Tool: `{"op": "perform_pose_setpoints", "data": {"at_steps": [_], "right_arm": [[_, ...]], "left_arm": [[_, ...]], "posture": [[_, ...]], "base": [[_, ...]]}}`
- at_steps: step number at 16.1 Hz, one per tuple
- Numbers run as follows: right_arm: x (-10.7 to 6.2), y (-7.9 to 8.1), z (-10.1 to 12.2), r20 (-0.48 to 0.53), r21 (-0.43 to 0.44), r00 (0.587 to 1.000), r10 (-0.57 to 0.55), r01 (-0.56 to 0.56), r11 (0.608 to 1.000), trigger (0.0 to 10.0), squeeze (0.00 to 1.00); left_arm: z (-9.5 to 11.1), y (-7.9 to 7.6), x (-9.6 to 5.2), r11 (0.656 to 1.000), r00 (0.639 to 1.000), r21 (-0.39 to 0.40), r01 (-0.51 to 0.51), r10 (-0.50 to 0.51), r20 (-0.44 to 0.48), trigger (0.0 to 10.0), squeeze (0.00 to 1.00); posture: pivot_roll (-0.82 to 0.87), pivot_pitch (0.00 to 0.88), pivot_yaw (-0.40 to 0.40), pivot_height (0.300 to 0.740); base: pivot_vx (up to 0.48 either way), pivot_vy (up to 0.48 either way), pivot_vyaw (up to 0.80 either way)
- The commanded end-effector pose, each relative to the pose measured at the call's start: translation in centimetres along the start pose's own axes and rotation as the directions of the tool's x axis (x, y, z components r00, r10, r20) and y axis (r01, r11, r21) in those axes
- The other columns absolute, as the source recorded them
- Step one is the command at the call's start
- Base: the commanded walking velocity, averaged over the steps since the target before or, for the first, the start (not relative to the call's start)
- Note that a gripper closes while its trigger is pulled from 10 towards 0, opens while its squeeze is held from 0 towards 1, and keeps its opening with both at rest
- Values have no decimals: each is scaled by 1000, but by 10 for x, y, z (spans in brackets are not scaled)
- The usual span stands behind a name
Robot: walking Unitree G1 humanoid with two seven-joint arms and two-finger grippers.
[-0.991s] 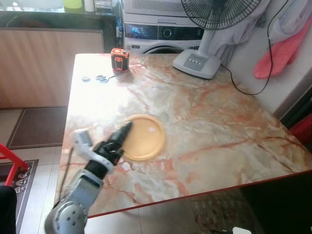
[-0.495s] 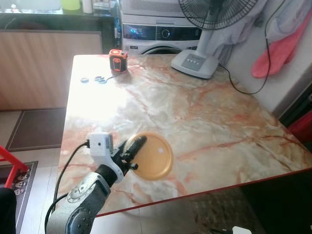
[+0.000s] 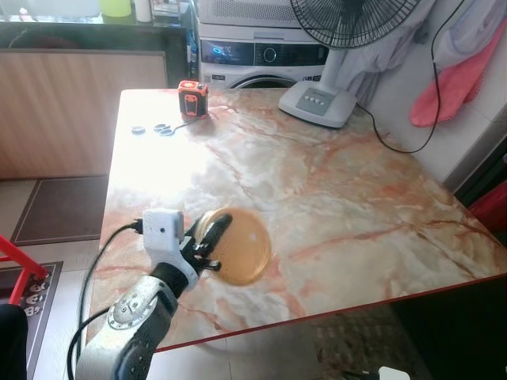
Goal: Restocking fridge
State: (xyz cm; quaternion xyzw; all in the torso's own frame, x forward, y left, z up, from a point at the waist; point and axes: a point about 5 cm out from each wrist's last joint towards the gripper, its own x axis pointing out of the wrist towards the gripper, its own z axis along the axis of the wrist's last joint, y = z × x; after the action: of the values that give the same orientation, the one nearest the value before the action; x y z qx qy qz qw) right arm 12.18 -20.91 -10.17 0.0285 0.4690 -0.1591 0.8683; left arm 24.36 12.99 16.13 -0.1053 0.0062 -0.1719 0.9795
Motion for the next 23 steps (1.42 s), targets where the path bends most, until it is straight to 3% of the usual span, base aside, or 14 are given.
{"op": "perform_pose_setpoints", "data": {"at_steps": [1, 9, 23], "right_arm": [[0, -5, 2, 12, 1, 1000, -14, 14, 1000, 10000, 0], [0, -4, 2, 25, 13, 1000, -11, 10, 1000, 10000, 0], [-1, -3, 0, 22, 5, 1000, -8, 8, 1000, 10000, 0]], "left_arm": [[5, 6, 4, 995, 997, 80, -65, 61, 52, 10000, 0], [5, 7, 9, 987, 991, 117, -115, 106, 80, 10000, 0], [3, 7, 9, 987, 991, 114, -116, 106, 87, 10000, 0]], "posture": [[68, 19, -128, 740], [69, 21, -124, 740], [77, 0, -120, 740]], "base": [[0, 0, 0], [0, 0, 0], [0, 260, 0]]}}
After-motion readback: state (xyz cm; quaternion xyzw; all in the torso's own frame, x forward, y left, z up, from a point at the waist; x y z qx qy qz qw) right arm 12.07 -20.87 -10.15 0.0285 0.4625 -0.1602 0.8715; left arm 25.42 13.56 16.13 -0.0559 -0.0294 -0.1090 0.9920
